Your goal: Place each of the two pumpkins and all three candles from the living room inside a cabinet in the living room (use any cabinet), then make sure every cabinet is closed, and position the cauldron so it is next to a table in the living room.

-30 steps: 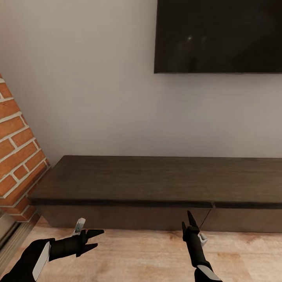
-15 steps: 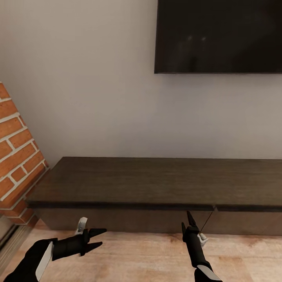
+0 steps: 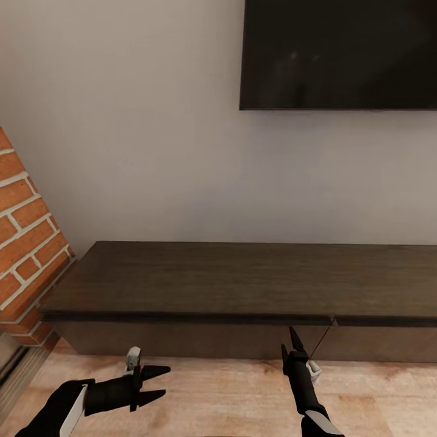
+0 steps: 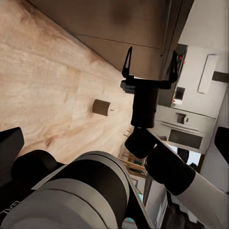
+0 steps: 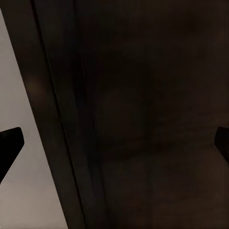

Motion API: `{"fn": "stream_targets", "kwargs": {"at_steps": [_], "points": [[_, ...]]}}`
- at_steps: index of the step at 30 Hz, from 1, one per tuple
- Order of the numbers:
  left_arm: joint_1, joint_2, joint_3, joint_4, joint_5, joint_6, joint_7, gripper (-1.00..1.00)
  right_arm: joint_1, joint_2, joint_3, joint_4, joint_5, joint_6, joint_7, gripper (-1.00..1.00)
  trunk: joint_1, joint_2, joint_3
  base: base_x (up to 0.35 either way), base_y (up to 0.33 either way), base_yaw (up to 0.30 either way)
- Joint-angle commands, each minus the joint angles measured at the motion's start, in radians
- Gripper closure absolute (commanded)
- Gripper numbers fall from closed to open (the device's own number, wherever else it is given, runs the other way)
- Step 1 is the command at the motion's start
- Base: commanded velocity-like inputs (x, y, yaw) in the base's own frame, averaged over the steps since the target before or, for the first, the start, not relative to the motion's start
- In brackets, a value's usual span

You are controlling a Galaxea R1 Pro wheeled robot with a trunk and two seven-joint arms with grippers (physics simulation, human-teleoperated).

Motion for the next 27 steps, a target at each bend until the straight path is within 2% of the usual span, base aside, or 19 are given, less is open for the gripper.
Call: {"fn": "stream_targets", "kwargs": {"at_steps": [1, 27], "points": [[0.000, 0.001, 0.000, 0.002, -0.001, 0.000, -0.006, -1.00, 0.000, 0.000, 0.000, 0.000, 0.000, 0.001, 0.000, -1.00, 0.000, 0.000, 0.000, 0.006, 0.000, 0.000], [0.000, 0.003, 0.004, 0.006, -0.002, -0.001, -0.016, -1.00, -0.001, 0.008, 0.008, 0.000, 0.002, 0.002, -0.001, -1.00, 0.000, 0.000, 0.000, 0.058, 0.026, 0.000]]}}
